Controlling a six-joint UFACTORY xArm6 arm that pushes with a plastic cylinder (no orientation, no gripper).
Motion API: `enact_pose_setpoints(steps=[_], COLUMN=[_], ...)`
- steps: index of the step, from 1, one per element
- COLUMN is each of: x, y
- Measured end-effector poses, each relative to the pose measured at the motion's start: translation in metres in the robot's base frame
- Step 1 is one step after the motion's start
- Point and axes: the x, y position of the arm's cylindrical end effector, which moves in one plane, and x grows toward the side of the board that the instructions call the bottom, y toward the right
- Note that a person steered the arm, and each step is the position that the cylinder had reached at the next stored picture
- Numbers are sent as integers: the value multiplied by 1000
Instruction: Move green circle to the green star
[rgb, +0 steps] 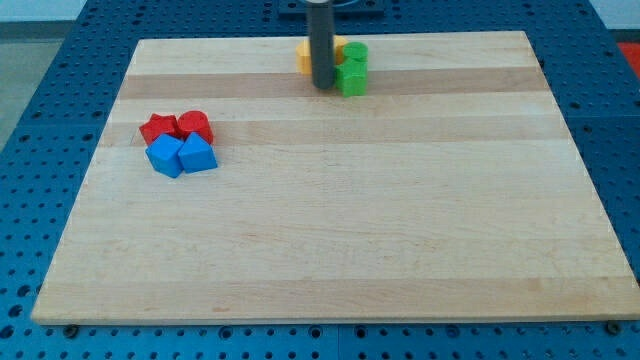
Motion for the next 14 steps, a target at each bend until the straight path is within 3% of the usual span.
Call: enact_pose_setpoints(steps=[2, 3, 4, 6, 7, 8, 9, 12, 13, 14], x=[0, 0, 0, 11, 7, -32, -44, -11, -11, -11], y=[96, 99, 89, -8, -12, -12, -8, 113, 138, 122])
